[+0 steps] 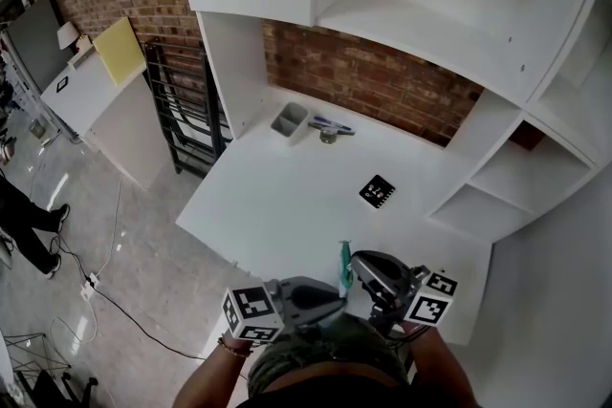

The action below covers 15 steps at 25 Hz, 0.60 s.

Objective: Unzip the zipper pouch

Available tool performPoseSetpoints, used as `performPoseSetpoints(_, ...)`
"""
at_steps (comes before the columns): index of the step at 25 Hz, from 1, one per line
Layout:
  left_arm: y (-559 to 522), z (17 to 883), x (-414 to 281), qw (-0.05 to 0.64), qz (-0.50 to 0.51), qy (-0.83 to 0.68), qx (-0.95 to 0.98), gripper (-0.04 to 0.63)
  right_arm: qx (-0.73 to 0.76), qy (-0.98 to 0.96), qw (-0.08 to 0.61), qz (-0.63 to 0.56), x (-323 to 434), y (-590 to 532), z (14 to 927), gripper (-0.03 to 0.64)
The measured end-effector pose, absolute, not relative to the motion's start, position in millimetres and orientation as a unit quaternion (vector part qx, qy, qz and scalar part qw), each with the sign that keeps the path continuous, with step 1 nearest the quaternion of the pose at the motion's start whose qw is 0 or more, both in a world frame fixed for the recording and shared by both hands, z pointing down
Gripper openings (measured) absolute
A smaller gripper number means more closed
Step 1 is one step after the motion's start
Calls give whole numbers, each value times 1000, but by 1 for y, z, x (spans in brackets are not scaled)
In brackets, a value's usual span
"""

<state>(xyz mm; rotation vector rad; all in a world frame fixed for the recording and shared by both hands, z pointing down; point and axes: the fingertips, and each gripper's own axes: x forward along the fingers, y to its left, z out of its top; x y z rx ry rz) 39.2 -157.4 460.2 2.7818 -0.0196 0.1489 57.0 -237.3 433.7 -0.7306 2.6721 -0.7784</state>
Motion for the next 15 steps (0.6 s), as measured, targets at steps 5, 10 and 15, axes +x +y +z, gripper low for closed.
performPoseSetpoints(5, -158, 461, 36, 178, 56, -12, 982, 6, -267, 919, 130, -260, 69, -243, 434, 2)
performPoseSetpoints(10, -165, 459, 28, 189, 44, -30, 980, 6, -279, 918, 125, -253, 80, -248, 433, 2)
performPoseSetpoints(15, -173, 462, 17, 187, 49, -53, 980, 6, -284, 921, 116, -242, 81, -249, 433, 2)
